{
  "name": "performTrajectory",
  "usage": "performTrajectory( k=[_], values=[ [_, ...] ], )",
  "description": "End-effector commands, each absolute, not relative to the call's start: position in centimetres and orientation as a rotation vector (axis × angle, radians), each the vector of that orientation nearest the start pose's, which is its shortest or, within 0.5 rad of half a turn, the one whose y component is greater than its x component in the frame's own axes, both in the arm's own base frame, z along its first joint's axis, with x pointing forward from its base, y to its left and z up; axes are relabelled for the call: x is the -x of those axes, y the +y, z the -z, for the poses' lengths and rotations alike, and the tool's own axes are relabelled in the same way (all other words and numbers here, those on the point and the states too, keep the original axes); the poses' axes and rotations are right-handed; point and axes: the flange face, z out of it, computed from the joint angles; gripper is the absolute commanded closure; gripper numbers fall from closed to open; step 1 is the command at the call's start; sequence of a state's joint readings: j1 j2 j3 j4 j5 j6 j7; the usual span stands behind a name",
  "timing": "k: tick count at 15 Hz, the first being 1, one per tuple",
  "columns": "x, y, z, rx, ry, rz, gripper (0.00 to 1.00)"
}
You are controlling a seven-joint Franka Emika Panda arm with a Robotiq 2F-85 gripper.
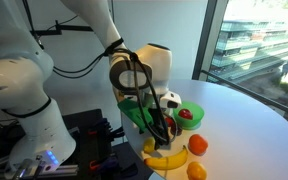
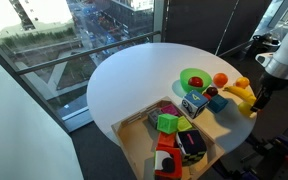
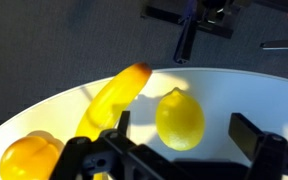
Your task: Put the lemon in the bowl
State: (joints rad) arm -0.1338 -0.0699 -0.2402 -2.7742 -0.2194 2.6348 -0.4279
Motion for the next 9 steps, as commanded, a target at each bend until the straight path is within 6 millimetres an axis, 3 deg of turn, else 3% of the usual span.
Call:
performTrajectory(
  k=[1,7,8,9],
  values=[
    [-35.4,-13.4,-21.6,3.139,-0.443,-0.127,0.0],
    [-35.6,-12.8,-20.1,3.102,-0.487,-0.106,0.0],
    [-35.7,-12.7,-19.9,3.1,-0.495,-0.101,0.19],
    [-35.7,-12.6,-19.7,3.101,-0.497,-0.096,0.28]
  ],
)
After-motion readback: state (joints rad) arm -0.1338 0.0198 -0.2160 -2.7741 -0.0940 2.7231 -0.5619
